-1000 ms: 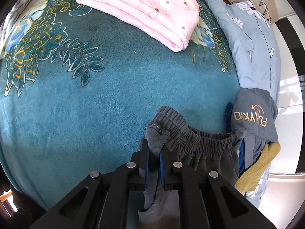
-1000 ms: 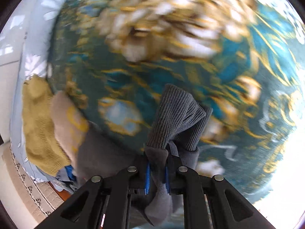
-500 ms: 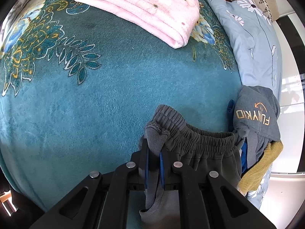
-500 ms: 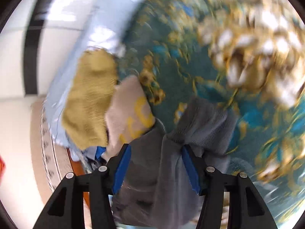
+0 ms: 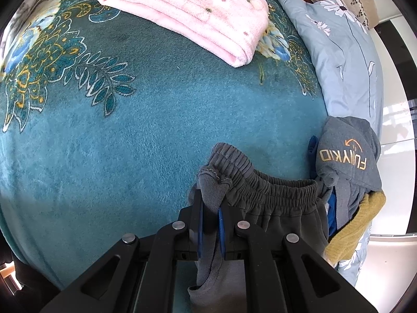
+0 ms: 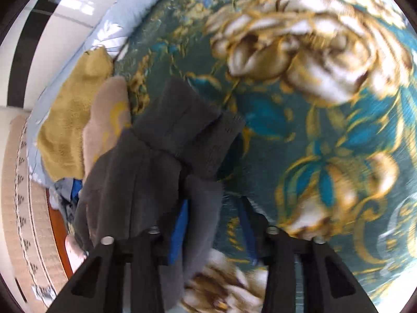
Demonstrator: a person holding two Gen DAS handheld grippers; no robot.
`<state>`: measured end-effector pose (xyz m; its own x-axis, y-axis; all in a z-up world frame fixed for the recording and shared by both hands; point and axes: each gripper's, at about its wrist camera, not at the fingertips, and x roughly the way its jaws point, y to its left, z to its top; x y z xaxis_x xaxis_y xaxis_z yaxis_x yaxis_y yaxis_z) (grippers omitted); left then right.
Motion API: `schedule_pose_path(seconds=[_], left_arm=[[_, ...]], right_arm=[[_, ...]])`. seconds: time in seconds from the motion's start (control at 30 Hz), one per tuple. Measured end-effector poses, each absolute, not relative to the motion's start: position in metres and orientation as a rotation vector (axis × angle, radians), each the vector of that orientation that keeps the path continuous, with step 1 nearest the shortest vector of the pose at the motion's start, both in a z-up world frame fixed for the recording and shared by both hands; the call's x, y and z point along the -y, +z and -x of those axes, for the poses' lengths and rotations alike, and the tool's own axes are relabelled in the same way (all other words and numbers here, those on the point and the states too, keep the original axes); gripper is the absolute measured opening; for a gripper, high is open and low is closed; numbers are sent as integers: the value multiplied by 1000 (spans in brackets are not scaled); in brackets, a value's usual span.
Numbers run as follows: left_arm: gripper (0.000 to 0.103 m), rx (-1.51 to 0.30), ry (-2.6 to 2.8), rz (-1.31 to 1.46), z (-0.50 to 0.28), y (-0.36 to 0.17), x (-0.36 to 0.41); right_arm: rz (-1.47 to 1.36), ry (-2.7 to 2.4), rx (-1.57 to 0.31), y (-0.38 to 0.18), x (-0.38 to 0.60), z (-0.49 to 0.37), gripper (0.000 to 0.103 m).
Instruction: Fold clothes
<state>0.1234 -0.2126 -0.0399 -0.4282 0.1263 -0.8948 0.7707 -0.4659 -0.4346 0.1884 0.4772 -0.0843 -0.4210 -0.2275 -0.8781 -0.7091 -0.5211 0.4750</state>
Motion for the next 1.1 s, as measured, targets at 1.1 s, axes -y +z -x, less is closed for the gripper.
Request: schedule_pose_path(seconds=[1.1], left_arm=[[7, -1179, -1909, -1411, -176, 1, 228]], right_arm=[[1420, 1878, -1238, -45, -468, -339, 5]])
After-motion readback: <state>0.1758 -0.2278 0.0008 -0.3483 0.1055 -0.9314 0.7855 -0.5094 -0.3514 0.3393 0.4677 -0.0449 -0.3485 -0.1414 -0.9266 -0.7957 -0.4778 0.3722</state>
